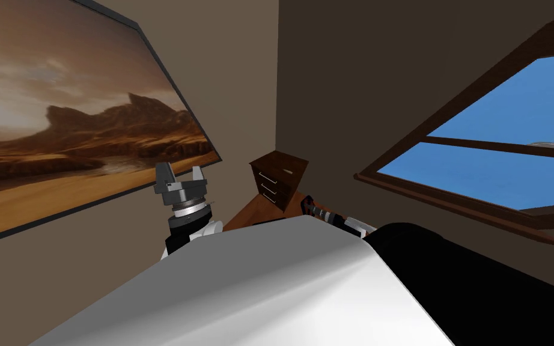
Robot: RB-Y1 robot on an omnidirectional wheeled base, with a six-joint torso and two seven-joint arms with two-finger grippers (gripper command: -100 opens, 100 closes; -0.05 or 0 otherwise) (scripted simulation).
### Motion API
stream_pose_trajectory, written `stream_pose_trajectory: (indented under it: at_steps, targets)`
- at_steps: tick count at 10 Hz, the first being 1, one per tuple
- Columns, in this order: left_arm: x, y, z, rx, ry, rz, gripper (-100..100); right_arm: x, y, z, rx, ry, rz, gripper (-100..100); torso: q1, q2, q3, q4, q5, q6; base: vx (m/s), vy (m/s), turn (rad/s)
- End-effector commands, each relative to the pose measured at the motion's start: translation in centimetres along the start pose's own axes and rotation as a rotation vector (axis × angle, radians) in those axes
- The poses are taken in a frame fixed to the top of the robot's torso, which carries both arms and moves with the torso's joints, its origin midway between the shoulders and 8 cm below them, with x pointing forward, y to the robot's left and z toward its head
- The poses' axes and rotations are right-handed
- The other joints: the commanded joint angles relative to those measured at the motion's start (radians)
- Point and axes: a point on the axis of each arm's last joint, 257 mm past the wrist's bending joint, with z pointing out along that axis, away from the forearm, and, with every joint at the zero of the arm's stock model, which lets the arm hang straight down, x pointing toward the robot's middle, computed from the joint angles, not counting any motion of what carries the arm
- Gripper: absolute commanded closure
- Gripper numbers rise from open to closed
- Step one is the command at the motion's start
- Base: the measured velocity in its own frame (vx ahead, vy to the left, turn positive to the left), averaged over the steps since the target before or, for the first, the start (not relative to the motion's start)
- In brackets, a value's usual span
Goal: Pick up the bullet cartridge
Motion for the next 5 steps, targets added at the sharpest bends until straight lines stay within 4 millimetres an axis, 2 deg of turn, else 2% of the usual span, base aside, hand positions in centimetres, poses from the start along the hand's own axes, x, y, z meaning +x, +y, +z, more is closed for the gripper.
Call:
stream_pose_trajectory:
  at_steps: [1,2,3,4,5]
  targets:
    - [0.0,0.0,0.0,0.0,0.0,0.0,0,1.2,-3.1,-1.5,0.077,0.058,-0.029,-100,0.0,0.0,0.0,0.0,0.0,0.0,0.006,0.066,0.184]
    - [0.0,0.0,0.0,0.0,0.0,0.0,0,0.7,-3.4,-1.9,0.087,0.071,-0.053,-100,0.001,-0.001,0.0,0.0,0.0,-0.001,0.014,0.063,0.107]
    - [0.0,0.0,0.0,0.0,0.0,0.0,0,1.9,-6.2,-3.7,0.155,0.122,-0.072,-100,0.001,-0.001,-0.001,0.0,0.0,0.0,0.021,0.108,0.193]
    - [0.0,0.0,0.0,0.0,0.0,0.0,0,1.4,-6.5,-4.0,0.165,0.132,-0.092,-100,0.004,-0.001,-0.001,0.0,0.0,-0.001,0.018,0.091,0.102]
    - [0.0,0.0,0.0,0.0,0.0,0.0,0,2.4,-9.2,-6.0,0.23,0.181,-0.108,-100,0.003,-0.001,-0.001,0.0,0.001,0.0,0.031,0.091,0.214]
